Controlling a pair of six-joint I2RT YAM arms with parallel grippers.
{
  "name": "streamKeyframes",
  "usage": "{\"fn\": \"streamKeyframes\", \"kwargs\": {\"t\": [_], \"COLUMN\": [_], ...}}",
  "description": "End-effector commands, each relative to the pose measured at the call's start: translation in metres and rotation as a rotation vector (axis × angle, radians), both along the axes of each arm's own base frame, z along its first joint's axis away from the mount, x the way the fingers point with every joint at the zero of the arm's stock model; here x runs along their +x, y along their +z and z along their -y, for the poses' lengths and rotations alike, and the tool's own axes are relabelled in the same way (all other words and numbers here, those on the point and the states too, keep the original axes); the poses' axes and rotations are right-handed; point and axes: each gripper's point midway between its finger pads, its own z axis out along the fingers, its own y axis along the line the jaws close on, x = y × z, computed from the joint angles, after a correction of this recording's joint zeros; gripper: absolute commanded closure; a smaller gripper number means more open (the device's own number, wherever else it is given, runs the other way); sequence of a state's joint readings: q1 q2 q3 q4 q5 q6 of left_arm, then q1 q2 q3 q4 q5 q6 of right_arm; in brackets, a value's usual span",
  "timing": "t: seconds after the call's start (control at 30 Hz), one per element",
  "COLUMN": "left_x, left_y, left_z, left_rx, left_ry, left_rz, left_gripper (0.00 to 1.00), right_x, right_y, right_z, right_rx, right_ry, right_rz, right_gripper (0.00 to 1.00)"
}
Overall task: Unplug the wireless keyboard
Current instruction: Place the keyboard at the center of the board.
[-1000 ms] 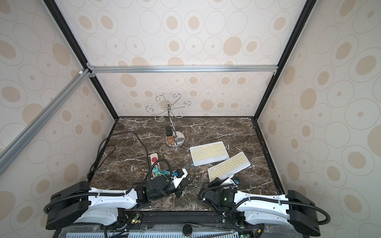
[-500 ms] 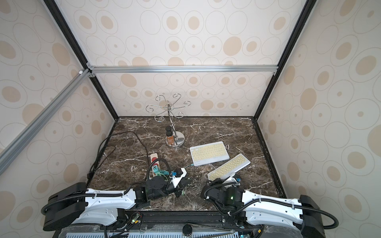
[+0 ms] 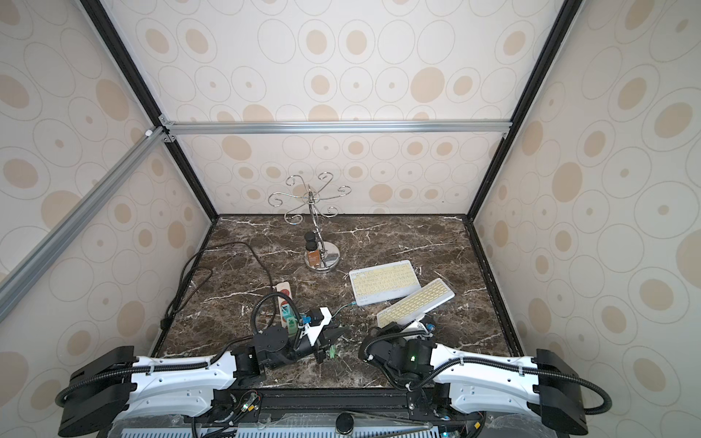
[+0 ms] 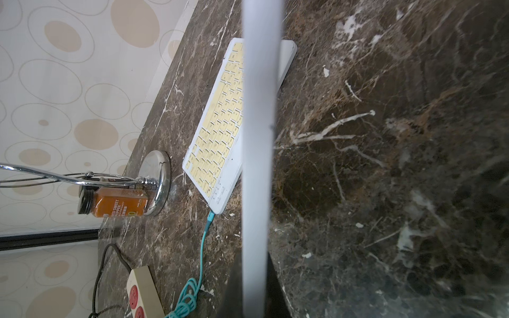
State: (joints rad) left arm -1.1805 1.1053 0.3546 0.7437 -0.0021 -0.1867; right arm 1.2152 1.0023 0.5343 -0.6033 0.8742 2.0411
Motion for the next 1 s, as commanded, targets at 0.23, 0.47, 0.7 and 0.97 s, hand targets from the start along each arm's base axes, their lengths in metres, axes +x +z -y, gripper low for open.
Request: {"fn": "streamKeyframes", "kwargs": {"t": [0.23,0.47,0.7,0.97], "left_x": [0.000,0.001,0.002,0.004], "left_y": [0.009,0.006,0.005,0.004], "left_z": [-0.003,-0.002,-0.002,-0.004], "left_rx": [-0.024,-0.014,-0.009,-0.014], "left_ry": [0.014,0.015,0.022,0.035], "left_rz": [0.023,0.025,0.027,0.016], "left_gripper": [1.00,1.00,1.00,1.00], "right_x": [-0.009,-0.014,-0.012,0.044], "right_y": [-0.034,-0.043,-0.044,-0.018], "right_z": [0.008,0.016,0.015,0.017], "right_rx": [0.495,0.501,0.462,-0.003], "right_ry": [-0.387,-0.385,-0.384,-0.051], "right_rz": [-0.047,-0.060,-0.050,-0.133], "right_gripper": [0.72,0.69,0.61,0.45]}}
